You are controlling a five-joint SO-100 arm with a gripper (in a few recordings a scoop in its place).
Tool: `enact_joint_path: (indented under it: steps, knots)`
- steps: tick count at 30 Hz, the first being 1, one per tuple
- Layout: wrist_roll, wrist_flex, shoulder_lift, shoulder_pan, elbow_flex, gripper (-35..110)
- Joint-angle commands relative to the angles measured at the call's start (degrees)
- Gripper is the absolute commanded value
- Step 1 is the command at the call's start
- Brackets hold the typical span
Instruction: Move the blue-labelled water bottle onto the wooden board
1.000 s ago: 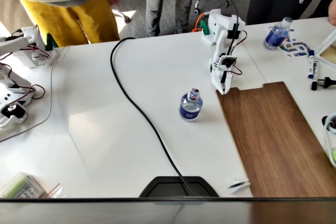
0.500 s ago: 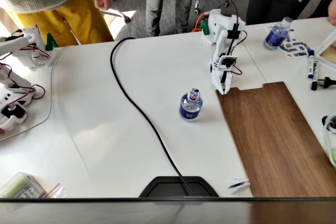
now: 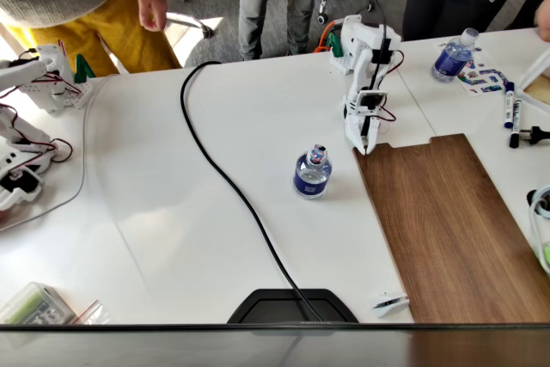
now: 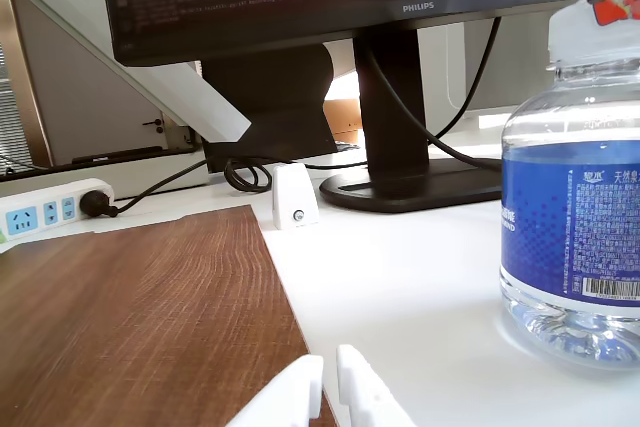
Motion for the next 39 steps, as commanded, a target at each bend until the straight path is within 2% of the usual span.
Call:
enact_joint_path:
  steps: [1,8,16,39]
  knots:
    - [0.2,-1.3,0.1,0.9,0.5,1]
    - [2.2,-2.5,1.2,1.0,1.8,1]
    - [2.5,1.1,14.5,-0.5,12.8,1]
    - [4.0,36.4,67.3,0.8,29.8,1]
